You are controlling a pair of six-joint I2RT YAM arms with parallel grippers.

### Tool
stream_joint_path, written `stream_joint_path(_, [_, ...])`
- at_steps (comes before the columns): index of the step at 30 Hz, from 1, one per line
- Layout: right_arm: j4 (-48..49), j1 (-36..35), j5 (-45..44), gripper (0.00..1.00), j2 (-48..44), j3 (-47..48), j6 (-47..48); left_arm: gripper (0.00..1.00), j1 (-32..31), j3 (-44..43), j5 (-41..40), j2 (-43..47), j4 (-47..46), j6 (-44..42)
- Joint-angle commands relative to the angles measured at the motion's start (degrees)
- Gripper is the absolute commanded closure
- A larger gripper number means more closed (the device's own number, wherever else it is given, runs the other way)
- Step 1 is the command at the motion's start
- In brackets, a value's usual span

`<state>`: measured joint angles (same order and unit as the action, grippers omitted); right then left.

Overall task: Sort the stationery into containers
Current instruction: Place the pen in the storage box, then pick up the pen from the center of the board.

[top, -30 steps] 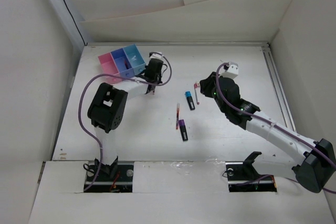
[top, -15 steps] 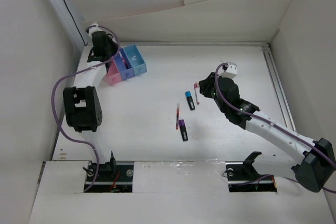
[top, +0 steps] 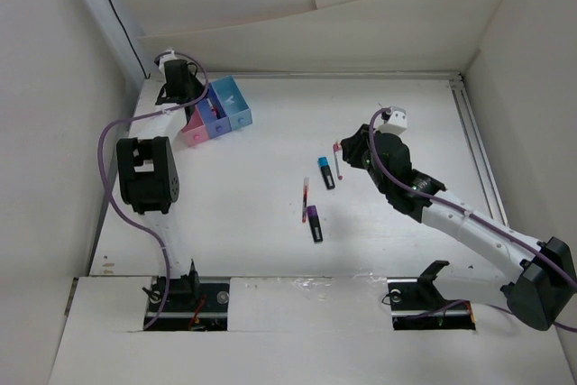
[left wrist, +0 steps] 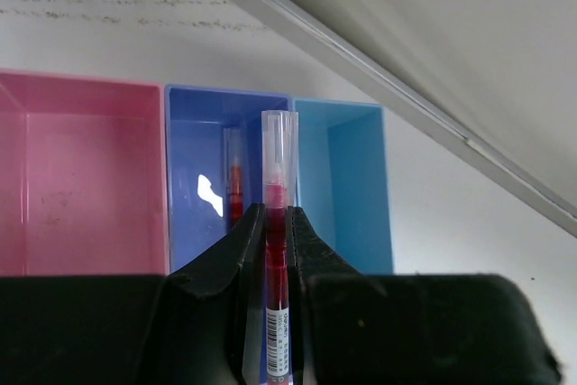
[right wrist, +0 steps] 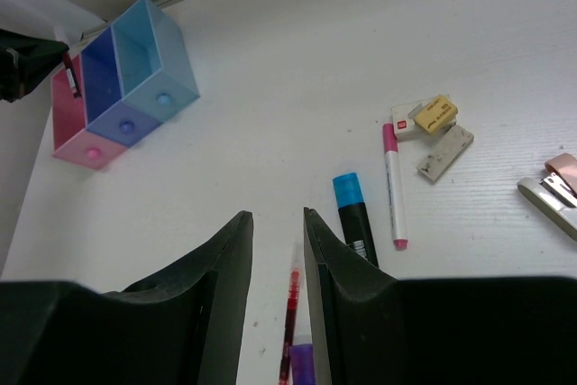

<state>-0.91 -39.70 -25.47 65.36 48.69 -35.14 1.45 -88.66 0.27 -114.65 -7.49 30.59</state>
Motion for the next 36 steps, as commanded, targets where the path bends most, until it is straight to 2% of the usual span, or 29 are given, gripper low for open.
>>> stream_joint_path(1, [1.3,0.3,0.3,0.65,0.0,1.5,0.8,0.99,0.4,-2.7,-0.4,0.2,-0.7,-0.4])
stream_joint_path(6, [1.3,0.3,0.3,0.65,0.0,1.5,0.8,0.86,0.4,-1.1,-1.0,-0.3,-1.2,-0.4])
stream_joint_path(9, [1.3,0.3,0.3,0.65,0.0,1.5,0.8,0.68,0.4,-0.5,-1.0,0.2,-1.2,-1.0])
stream_joint_path(10, [1.3,0.3,0.3,0.65,0.0,1.5,0.8,0.57,-0.1,0.1,-1.5,1.9,-1.2,-1.6])
stream_joint_path(12, [1.3,0.3,0.3,0.65,0.0,1.5,0.8,0.51,-0.8,0.1,-2.5,3.3,-1.2,-2.2])
stream_joint_path(14, [1.3,0.3,0.3,0.65,0.0,1.5,0.8,0.53,-2.2,0.1,-4.0,5.6,-1.2,-2.2])
stream_joint_path(15, [1.3,0.3,0.3,0.65,0.0,1.5,0.8,0.58,-2.2,0.1,-4.1,6.4,-1.2,-2.2])
stream_joint_path(18, [1.3,0.3,0.3,0.65,0.0,1.5,0.8,0.64,-5.8,2.8,-4.7,11.1,-2.8,-2.2])
stream_joint_path(21, [1.3,0.3,-2.0,0.66,-0.8,1.0,0.8,0.72,-12.2,8.9,-5.4,17.1,-4.2,-2.8])
stream_joint_path(23, [1.3,0.3,-4.3,0.74,-2.0,0.4,0.8,0.75,-17.0,17.3,-7.4,20.2,-8.2,-3.5])
stream_joint_path(24, [1.3,0.3,-4.8,0.78,-2.0,0.4,0.8,0.75,-22.3,19.6,-8.6,22.0,-9.0,-4.5])
stream_joint_path(25, [1.3,0.3,-5.4,0.88,-2.6,-0.2,0.8,0.76,-25.2,21.4,-9.8,22.0,-9.0,-5.5])
stream_joint_path(28, [1.3,0.3,-6.0,0.96,-3.1,-0.2,0.2,0.76,-34.2,26.1,-11.9,21.3,-7.1,-6.2])
stream_joint_path(31, [1.3,0.3,-6.0,0.92,-3.1,-0.2,-0.4,0.76,-42.2,29.7,-14.7,19.5,-5.1,-5.6])
stream_joint_path(32, [1.3,0.3,-6.0,0.83,-2.6,-0.2,-0.4,0.74,-44.1,30.3,-15.3,18.8,-4.1,-5.6])
stream_joint_path(34, [0.7,0.3,-6.0,0.76,-2.6,-0.2,-0.4,0.72,-47.4,31.1,-19.6,18.2,-3.4,-4.2])
stream_joint_path(36, [0.7,0.9,-6.0,0.67,-2.0,-0.2,-0.4,0.67,-50.6,31.9,-20.2,18.2,-3.4,-3.0])
